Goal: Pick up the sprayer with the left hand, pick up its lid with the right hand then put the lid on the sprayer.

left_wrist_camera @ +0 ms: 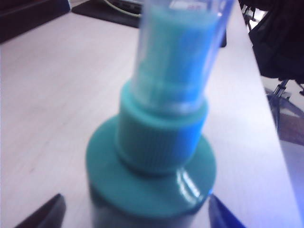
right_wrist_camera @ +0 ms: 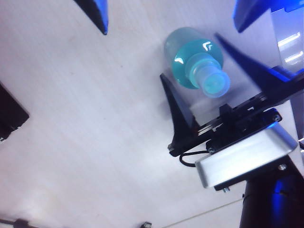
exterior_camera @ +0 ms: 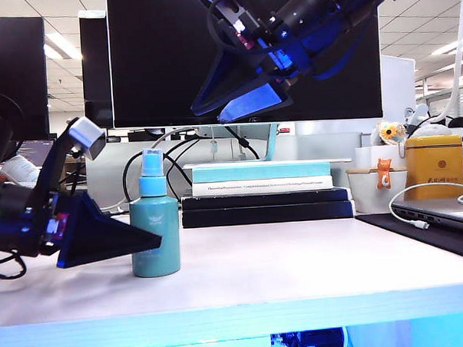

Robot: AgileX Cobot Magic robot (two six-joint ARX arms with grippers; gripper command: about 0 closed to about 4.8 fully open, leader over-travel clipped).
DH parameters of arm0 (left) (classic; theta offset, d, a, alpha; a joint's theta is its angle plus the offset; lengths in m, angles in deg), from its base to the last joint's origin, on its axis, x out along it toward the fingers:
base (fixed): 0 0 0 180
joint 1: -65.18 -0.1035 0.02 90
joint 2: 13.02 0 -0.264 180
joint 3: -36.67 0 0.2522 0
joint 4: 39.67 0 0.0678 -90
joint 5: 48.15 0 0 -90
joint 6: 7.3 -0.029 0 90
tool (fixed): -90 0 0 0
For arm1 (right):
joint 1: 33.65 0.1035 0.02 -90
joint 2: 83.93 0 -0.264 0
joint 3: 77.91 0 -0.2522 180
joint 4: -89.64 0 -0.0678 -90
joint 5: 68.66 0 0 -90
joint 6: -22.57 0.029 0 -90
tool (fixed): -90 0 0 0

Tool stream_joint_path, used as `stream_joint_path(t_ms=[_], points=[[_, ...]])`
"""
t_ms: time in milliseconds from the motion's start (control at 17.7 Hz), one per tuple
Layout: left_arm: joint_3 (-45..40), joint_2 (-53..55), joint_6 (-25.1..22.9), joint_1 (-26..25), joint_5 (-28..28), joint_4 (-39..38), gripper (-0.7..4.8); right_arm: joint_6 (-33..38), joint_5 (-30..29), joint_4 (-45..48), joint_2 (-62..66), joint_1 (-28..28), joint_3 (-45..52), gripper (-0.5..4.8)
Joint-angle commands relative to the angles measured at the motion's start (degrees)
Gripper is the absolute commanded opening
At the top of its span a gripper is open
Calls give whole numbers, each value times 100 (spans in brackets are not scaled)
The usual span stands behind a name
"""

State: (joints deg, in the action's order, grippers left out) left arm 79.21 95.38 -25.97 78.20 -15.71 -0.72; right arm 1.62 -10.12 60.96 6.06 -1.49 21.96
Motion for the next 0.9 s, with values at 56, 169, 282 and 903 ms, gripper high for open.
stream_joint_path(t_ms=[56,169,282,903], points=[[9,-28,116,4,-9,114,435,17,-15,-35,-37,-7,-13,337],[7,-94,225,-4,83,212,476,17,42,-33,-42,-11,-13,337],[2,-389,264,-42,195,219,476,103,365,-17,-98,-101,-13,337],[-214,-2063,411,-1071,7,-1443,461,1226,461,654,-560,-1180,37,310]])
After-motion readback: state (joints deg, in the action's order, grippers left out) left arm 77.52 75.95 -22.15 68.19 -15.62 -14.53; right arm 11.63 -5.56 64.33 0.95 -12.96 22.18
